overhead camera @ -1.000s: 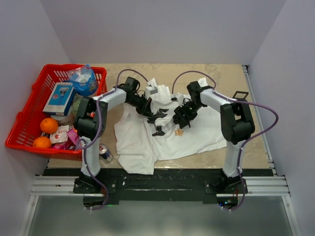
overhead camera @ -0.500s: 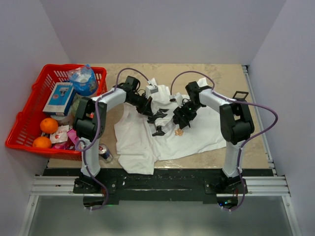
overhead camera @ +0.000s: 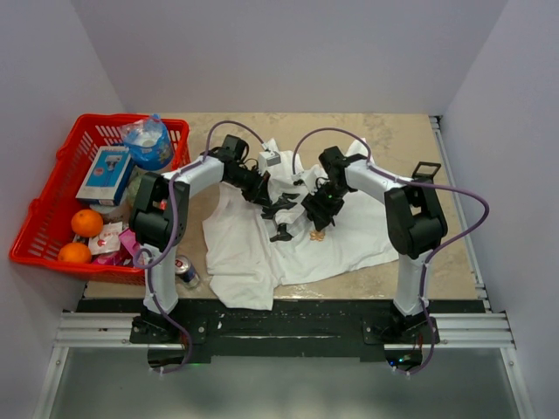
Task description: Remove the brooch from the garment
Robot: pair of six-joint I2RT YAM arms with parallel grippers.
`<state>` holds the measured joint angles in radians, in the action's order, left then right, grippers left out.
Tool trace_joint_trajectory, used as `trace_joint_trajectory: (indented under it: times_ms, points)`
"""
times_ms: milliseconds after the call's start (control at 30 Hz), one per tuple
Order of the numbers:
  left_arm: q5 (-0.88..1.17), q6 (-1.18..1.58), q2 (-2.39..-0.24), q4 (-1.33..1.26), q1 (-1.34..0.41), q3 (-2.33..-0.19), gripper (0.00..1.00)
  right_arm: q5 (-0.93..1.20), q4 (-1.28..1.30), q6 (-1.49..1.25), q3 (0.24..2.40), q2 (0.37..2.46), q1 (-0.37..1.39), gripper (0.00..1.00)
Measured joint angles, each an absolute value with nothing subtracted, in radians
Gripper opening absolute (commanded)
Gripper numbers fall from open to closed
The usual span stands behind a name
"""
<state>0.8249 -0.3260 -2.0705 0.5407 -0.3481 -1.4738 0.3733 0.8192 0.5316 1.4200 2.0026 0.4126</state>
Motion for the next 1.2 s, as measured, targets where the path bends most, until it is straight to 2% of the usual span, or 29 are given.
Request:
trace_joint_trajectory:
  times_ms: [1200]
  points:
    - [0.824, -0.326, -2.070, 0.540, -0.347, -1.473, 0.00, 0.261, 0.810, 0.542, 1.414, 1.998, 0.465, 0.59]
